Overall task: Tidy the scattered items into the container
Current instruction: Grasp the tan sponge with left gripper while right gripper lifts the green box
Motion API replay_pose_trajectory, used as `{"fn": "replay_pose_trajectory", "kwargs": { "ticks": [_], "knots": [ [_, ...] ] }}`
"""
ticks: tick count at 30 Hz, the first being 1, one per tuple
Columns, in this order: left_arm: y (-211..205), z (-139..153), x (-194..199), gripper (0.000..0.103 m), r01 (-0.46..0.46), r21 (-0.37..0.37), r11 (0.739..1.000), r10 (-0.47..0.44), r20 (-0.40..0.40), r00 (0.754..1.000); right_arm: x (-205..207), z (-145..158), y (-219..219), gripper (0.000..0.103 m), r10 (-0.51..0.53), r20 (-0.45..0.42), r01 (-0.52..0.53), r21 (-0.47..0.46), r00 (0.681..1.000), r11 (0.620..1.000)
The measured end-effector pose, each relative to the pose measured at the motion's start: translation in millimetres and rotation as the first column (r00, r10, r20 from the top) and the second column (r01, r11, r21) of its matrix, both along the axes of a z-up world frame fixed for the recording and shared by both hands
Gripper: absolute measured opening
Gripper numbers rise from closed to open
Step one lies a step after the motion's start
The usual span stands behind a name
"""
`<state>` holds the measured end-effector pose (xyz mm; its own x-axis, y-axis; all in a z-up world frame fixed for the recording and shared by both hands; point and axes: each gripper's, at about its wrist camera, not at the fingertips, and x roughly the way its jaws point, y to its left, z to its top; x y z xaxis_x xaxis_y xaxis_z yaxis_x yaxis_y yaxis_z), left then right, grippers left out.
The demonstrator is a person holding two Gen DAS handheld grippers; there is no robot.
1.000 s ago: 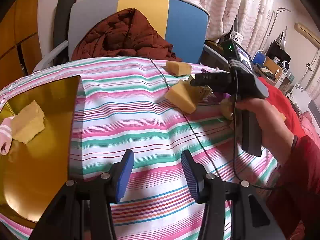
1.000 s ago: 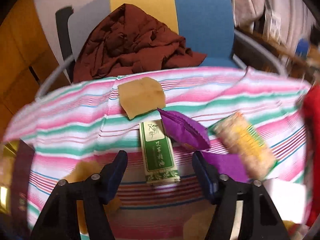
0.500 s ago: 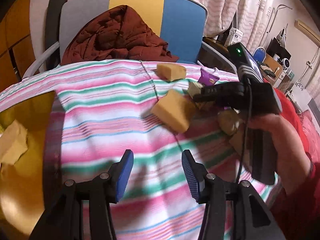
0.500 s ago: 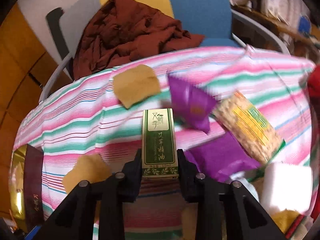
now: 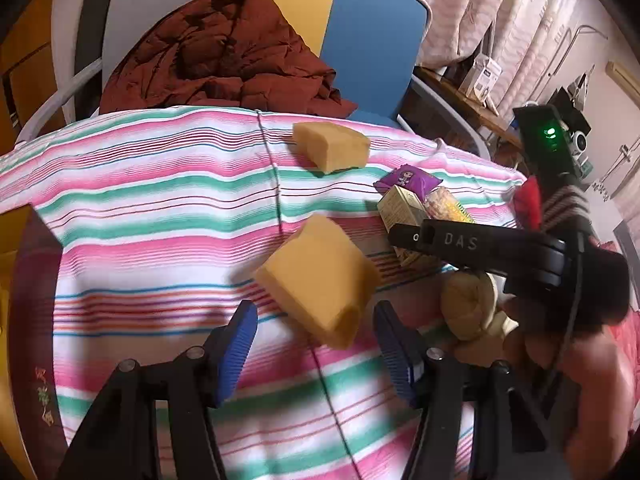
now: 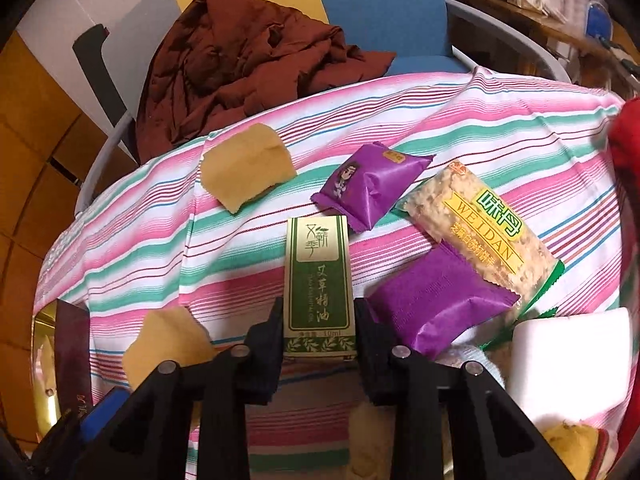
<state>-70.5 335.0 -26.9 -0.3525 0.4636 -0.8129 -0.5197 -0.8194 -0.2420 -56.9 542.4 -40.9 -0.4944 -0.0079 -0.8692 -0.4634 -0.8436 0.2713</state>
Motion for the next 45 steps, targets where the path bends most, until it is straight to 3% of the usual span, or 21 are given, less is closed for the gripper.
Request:
{"fn": "replay_pose_trajectory", "kwargs": {
  "ticks": [8,14,18,28,35,40,45],
  "knots": [
    [20,-9,-14,0.060,0.000,-0.044,0.999,-0.001,-0.025,1.000,0,-2,4,0.032,-0.019,-0.008,0.019,-0.031,1.000,0.999],
    [9,-19,-23,0.051,0.016,0.055,0.998,-0.015,-0.010,1.000,-3,-4,-1,0.032,-0.007,0.006,0.007,-0.008,1.000,1.000],
    [2,-20,-13,0.046,0.044,0.063,0.997,-0.039,-0.067,0.997,-2,-5,-2,0.032,-0.003,0.008,0.003,0.000,1.000,1.000],
    [-33,-21,11,0.042,0.012,0.121,0.993,0.002,-0.116,0.993,-4,-6,-6,0.032,0.013,0.019,-0.014,0.033,1.000,0.999],
    [-73,-16,26,0.041,-0.061,0.208,0.976,0.074,-0.056,0.996,-5,-7,-8,0.032,0.021,0.019,-0.022,0.048,1.000,0.999],
    [-91,7,49,0.041,-0.010,0.200,0.980,0.044,-0.169,0.985,-3,-7,-8,0.032,0.019,0.008,-0.020,0.055,1.000,0.998],
    [-123,29,72,0.041,0.016,0.193,0.981,0.038,-0.273,0.961,2,2,-9,0.031,0.014,-0.074,-0.013,0.003,0.997,1.000]
  ]
}}
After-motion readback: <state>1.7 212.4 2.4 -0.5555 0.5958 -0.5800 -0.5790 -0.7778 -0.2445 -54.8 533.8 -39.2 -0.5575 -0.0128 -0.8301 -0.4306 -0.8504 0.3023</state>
